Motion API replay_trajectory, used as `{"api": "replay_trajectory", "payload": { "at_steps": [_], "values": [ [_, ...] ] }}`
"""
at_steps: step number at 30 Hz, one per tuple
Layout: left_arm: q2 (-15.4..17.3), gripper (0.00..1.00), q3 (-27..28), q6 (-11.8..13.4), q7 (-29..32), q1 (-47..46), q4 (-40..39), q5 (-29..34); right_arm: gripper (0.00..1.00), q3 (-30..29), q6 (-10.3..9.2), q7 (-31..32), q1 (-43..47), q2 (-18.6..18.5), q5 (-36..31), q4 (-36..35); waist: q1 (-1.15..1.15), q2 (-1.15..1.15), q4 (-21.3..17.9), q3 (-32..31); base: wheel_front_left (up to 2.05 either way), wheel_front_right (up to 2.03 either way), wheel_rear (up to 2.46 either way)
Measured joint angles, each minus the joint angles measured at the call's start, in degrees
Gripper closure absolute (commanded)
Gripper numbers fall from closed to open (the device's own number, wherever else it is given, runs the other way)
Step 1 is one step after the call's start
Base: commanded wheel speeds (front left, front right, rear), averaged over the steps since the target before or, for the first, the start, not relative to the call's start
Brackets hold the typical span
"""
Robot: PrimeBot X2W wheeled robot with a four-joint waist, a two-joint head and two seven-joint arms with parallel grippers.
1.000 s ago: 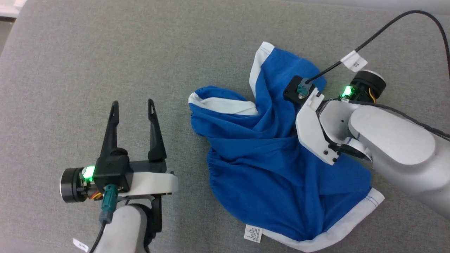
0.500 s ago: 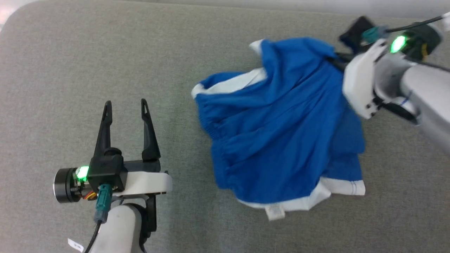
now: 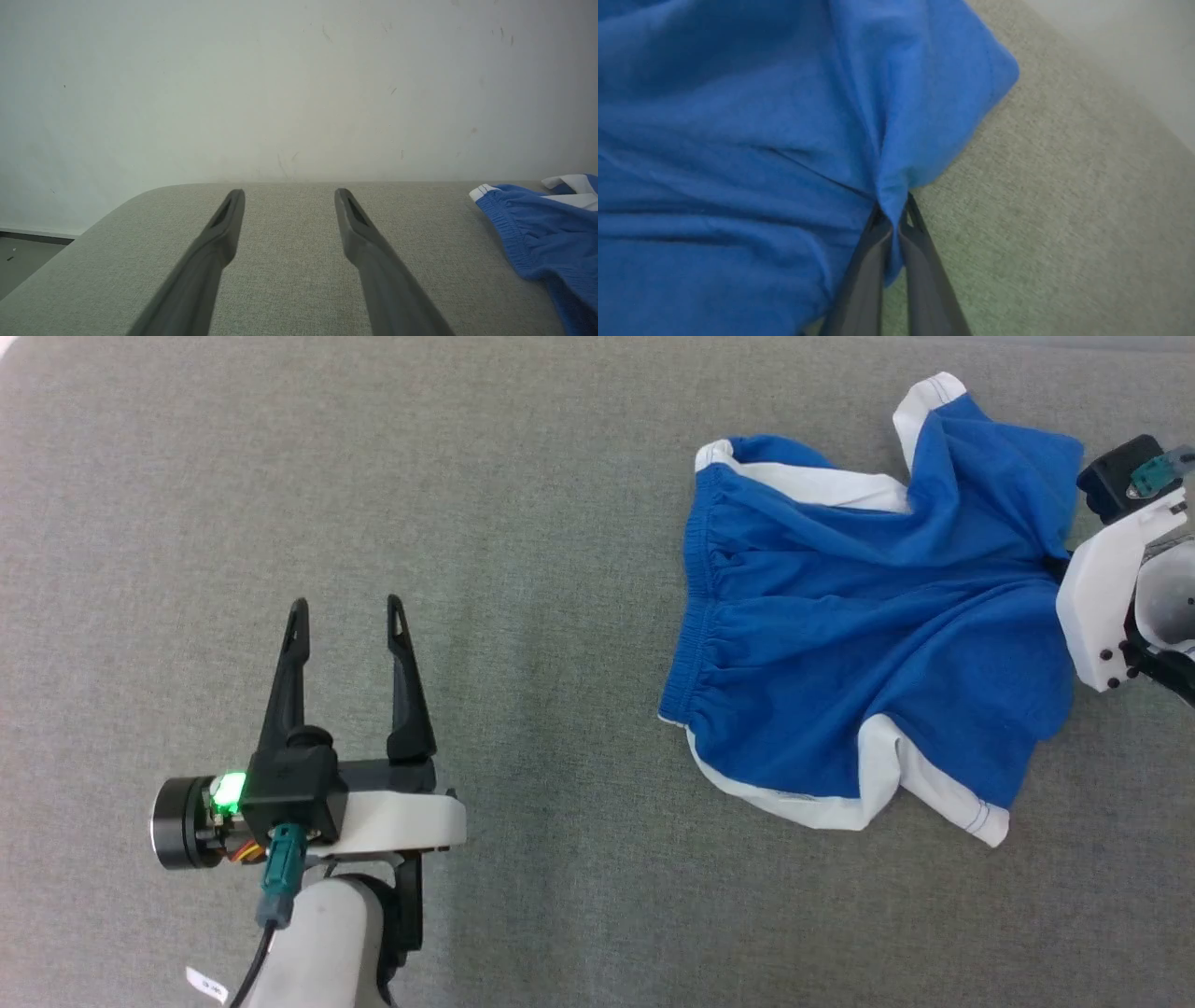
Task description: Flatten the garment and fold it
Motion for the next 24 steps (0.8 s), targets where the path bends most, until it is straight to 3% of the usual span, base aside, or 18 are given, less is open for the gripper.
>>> {"api": "replay_trajectory", "payload": {
  "at_steps": [4, 5, 6, 11, 15, 19, 24],
  "values": [
    [0.1, 0.00, 0.2, 0.0, 0.0, 0.0, 0.5, 0.1, 0.97, -0.1, 0.01, -4.3, 0.4, 1.2, 0.6, 1.7, 0.00, 0.00, -0.3, -0.5, 0.00, 0.00, 0.00],
    [0.1, 0.00, 0.2, -0.1, 0.0, 0.0, 0.7, 0.1, 0.39, -0.1, 0.01, -6.1, 0.6, 1.5, 0.6, 2.1, 0.00, 0.00, -0.4, -0.8, 0.00, 0.00, 0.00],
    [0.3, 0.00, 0.2, -0.1, 0.0, 0.0, 0.7, 0.2, 0.00, -0.1, 0.03, -8.1, 0.8, 1.9, 0.5, 2.4, 0.00, 0.00, -0.6, -1.2, 0.00, 0.00, 0.00],
    [1.4, 0.00, 0.6, -0.1, 0.0, 0.2, 1.1, 0.7, 0.00, 0.1, 0.03, -16.9, 0.9, 1.7, -2.8, 1.3, 0.00, 0.00, -1.4, -4.0, 0.00, 0.00, 0.00],
    [1.9, 0.00, 0.8, 0.1, 0.0, 1.7, 0.9, 1.3, 0.00, 0.4, 0.03, -17.6, 0.7, -1.0, -5.6, -3.6, -0.01, 0.00, -2.5, -6.4, 0.00, 0.00, 0.00],
    [2.4, 0.00, 1.0, 0.6, 0.0, 4.2, 0.9, 1.4, 0.00, 0.5, 0.03, -13.1, 0.1, -4.2, -6.0, -14.5, -0.01, 0.00, -4.0, -8.4, 0.00, 0.00, 0.00],
    [2.8, 0.00, 0.8, 0.8, 0.0, 5.3, 0.8, 1.4, 0.00, 0.7, 0.03, 0.7, 0.4, -10.6, -5.4, -31.6, -0.02, 0.00, -5.5, -10.1, 0.00, 0.00, 0.00]
  ]
}}
